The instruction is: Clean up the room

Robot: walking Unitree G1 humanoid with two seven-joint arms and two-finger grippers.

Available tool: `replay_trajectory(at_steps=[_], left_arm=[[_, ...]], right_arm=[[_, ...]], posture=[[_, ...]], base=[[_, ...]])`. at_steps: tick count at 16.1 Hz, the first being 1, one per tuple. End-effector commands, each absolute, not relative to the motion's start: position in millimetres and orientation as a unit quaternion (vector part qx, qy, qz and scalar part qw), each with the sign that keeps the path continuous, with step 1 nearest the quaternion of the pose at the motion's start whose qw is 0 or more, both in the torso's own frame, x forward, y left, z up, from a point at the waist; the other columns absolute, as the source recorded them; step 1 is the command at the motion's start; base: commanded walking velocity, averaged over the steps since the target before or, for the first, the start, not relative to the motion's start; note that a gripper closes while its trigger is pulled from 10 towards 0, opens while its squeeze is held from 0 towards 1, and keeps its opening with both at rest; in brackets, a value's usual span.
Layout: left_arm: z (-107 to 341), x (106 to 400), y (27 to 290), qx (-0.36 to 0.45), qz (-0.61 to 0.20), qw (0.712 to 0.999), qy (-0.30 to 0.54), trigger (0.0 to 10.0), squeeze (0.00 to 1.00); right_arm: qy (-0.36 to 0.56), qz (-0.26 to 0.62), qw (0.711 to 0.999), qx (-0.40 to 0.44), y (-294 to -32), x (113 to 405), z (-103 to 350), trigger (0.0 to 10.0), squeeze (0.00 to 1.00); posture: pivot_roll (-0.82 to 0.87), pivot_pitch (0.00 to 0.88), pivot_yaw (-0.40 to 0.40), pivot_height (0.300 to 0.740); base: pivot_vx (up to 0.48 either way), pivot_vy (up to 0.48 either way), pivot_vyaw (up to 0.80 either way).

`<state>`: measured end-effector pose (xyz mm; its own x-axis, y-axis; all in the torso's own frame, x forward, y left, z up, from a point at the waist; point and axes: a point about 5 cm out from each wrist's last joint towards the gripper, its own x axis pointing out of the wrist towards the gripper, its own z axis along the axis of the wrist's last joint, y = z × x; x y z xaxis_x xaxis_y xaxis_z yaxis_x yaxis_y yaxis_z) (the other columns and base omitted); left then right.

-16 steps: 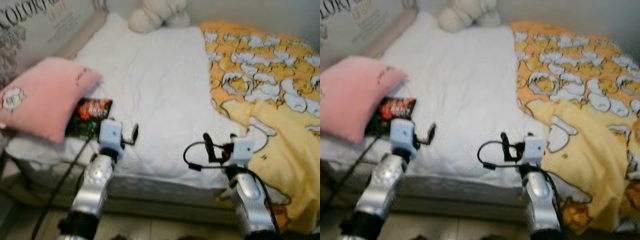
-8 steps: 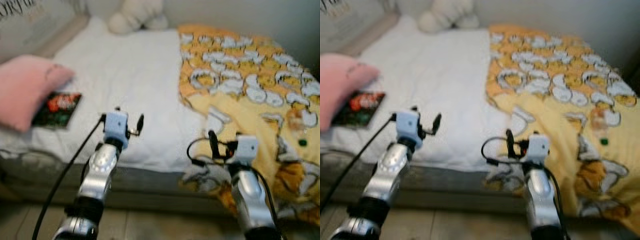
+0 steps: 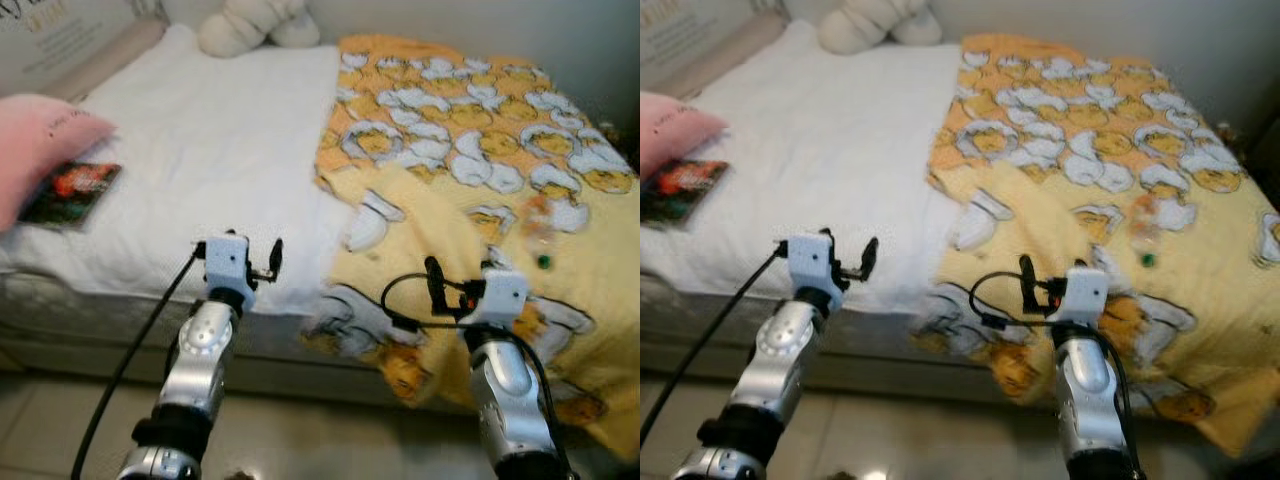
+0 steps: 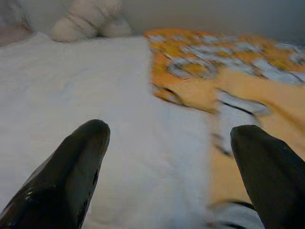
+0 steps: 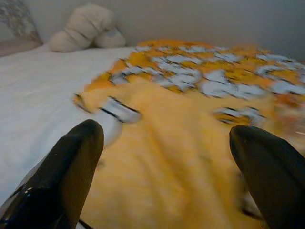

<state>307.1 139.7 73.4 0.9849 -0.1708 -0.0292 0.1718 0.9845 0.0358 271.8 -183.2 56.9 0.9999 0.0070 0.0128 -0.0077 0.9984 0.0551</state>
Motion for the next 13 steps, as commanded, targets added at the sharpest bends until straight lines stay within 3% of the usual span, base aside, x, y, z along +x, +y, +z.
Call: replay_trajectory(at_steps=[1,8,10,12,13], left_arm=[[76.2,309.5,132.4,0.026,-0.097,0.995,0.008,10.0,0.00],[75.6,311.4,128.2,0.037,-0.107,0.994,0.008,10.0,0.00],[78.4,307.3,121.9,0.033,-0.117,0.993,-0.010,10.0,0.00],[79.4,308.4,116.5,0.027,-0.119,0.992,-0.012,10.0,0.00],[80.3,311.6,118.3,0.034,-0.109,0.993,-0.006,10.0,0.00]], right_arm=[[-0.010,-0.005,1.000,0.019,-191.6,272.0,59.2,10.0,1.00],[-0.011,0.012,1.000,0.021,-189.3,270.7,59.3,10.0,1.00],[-0.016,0.007,0.999,0.043,-191.5,269.1,60.7,10.0,1.00],[0.009,-0.021,0.999,0.031,-197.7,271.4,54.2,10.0,1.00],[0.013,-0.017,0.999,0.024,-196.9,273.5,54.3,10.0,0.00]], posture=[[0.05,0.000,-0.032,0.740],[0.04,0.000,-0.027,0.740],[0.04,0.000,-0.026,0.740],[0.04,0.000,-0.021,0.740],[0.03,0.000,-0.019,0.740]], base=[[0.000,-0.454,0.00],[0.000,-0.454,0.00],[0.279,-0.386,0.00],[0.000,0.000,0.00],[0.000,0.000,0.00]])
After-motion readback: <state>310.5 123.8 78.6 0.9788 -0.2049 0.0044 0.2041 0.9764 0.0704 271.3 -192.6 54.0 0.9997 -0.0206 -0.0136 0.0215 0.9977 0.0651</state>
